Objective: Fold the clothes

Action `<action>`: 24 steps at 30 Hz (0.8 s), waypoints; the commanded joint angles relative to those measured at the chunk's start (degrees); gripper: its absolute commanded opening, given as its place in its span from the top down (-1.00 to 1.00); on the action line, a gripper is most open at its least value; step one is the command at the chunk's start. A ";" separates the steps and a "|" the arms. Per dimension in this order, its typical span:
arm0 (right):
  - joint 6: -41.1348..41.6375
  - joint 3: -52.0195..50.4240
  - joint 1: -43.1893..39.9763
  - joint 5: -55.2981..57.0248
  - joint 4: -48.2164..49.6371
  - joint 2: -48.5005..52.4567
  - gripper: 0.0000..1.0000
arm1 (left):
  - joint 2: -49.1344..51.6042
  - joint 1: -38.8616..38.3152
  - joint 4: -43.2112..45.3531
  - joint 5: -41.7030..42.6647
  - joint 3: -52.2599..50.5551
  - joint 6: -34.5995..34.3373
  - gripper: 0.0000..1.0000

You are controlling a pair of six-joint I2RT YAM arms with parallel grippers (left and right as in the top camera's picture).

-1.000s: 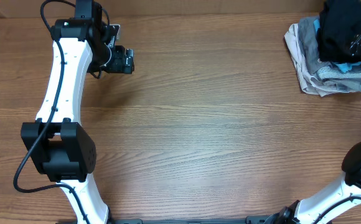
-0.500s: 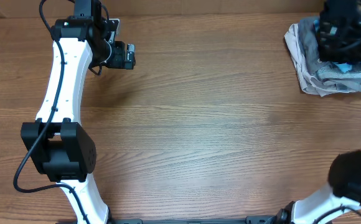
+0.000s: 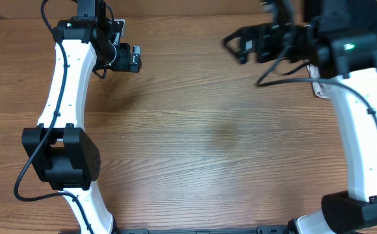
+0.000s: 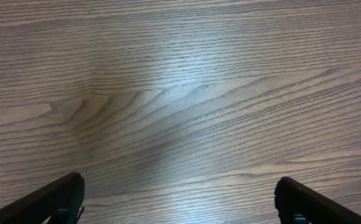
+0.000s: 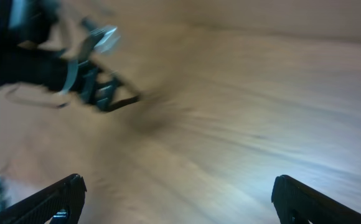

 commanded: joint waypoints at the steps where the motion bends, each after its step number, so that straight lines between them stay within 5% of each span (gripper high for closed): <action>1: 4.72 1.11 5.22 0.55 0.15 0.24 -1.00 | -0.66 -0.39 0.20 0.04 -0.22 -0.20 -1.00; 6: 8.33 1.11 9.42 -1.79 -3.10 0.26 -1.00 | -0.66 -0.39 0.20 0.04 -0.22 -0.20 -1.00; 24: 6.95 1.01 10.29 29.49 5.66 -4.22 -1.00 | -0.66 -0.39 0.20 0.04 -0.22 -0.20 -1.00</action>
